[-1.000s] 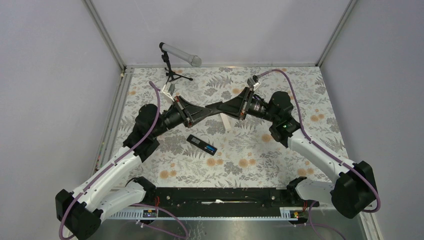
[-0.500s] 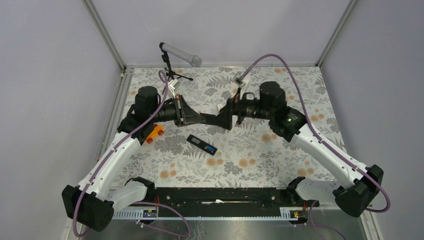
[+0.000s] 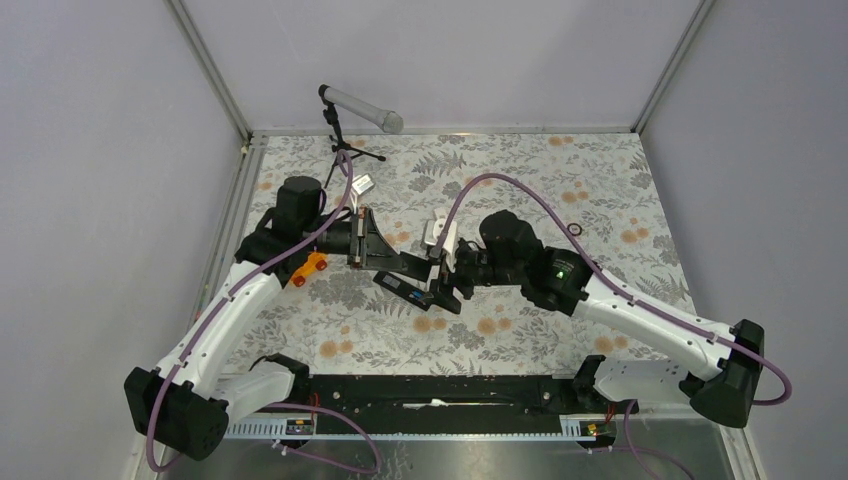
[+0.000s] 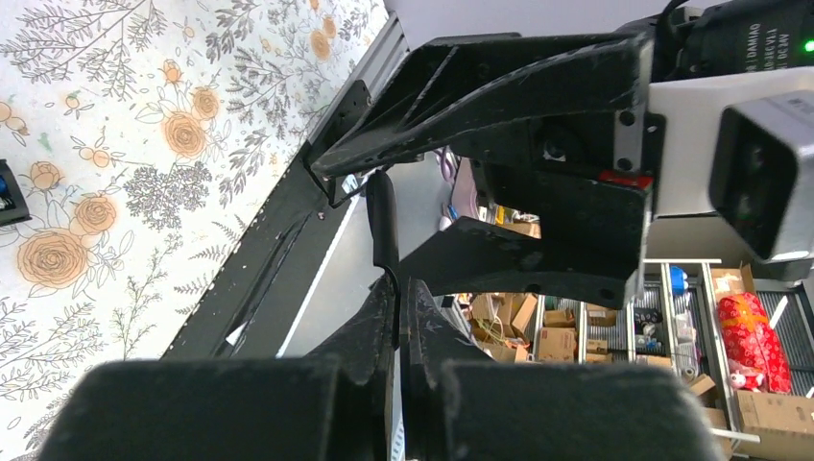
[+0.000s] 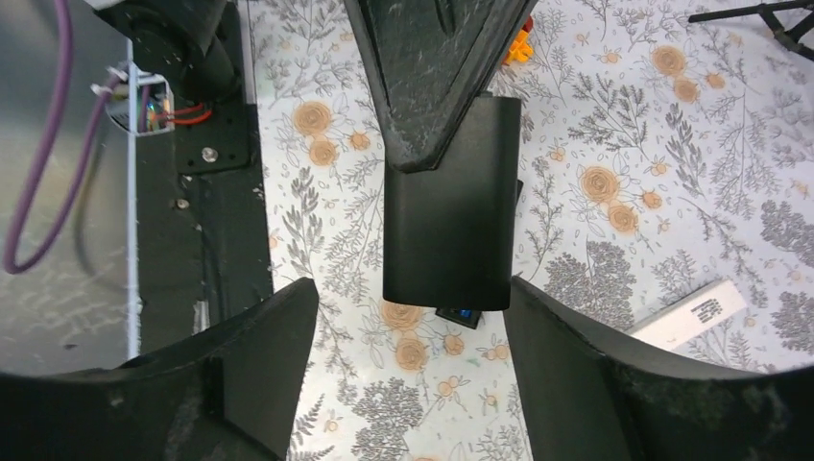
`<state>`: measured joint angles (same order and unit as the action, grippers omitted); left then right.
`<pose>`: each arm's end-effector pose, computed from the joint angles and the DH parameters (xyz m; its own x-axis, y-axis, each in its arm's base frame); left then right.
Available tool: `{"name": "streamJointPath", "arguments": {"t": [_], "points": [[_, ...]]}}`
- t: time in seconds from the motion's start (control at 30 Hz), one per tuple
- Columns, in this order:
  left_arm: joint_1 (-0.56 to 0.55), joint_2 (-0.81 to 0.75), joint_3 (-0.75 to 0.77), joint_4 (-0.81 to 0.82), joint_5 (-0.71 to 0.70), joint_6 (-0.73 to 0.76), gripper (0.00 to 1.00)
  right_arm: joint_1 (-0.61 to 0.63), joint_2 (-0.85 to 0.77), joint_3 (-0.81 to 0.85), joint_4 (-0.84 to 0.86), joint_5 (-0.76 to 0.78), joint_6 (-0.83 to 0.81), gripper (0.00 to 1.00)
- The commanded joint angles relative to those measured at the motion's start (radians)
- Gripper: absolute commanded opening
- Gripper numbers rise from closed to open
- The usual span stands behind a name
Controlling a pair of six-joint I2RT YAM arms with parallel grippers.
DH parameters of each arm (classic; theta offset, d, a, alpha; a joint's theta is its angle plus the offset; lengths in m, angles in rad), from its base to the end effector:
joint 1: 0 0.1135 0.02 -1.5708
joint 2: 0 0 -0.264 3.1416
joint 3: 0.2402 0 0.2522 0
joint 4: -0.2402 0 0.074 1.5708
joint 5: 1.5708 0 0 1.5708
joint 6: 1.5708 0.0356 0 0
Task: Load the batteries into the remote control
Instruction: Adjust the battery cover.
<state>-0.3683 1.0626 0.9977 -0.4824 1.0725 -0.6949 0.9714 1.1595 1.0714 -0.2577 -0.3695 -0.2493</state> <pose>0.1917 -0.1075 0.3408 -0.9312 0.0313 -0.3632 0.3588 0.2550 -0.8979 0.1387 0.2257 0.3574 0.0519 -0.3318 -0.9419 -0.9791 0.1689 -0.1135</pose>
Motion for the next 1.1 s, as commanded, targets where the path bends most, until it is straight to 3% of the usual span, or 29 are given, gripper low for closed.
{"name": "streamJointPath", "arguments": {"t": [0.0, 0.13, 0.37, 0.57, 0.87, 1.07], "points": [[0.003, -0.003, 0.001, -0.009, 0.063, 0.054, 0.00, 0.028, -0.031, -0.030, 0.067, 0.075, -0.109, 0.75], [0.003, 0.001, -0.006, -0.022, 0.066, 0.064, 0.00, 0.034, -0.050, -0.053, 0.121, 0.089, -0.116, 0.71], [0.003, 0.010, -0.007, -0.049, 0.064, 0.087, 0.00, 0.035, -0.064, -0.070, 0.179, 0.080, -0.122, 0.82], [0.003, 0.013, -0.001, -0.050, 0.064, 0.088, 0.00, 0.038, -0.037, -0.058, 0.172, 0.044, -0.119, 0.66], [0.003, 0.018, 0.006, -0.060, 0.058, 0.090, 0.00, 0.058, -0.018, -0.056, 0.158, 0.041, -0.138, 0.64], [0.003, 0.011, 0.002, -0.060, 0.058, 0.087, 0.00, 0.067, -0.017, -0.057, 0.157, 0.071, -0.143, 0.48]]}}
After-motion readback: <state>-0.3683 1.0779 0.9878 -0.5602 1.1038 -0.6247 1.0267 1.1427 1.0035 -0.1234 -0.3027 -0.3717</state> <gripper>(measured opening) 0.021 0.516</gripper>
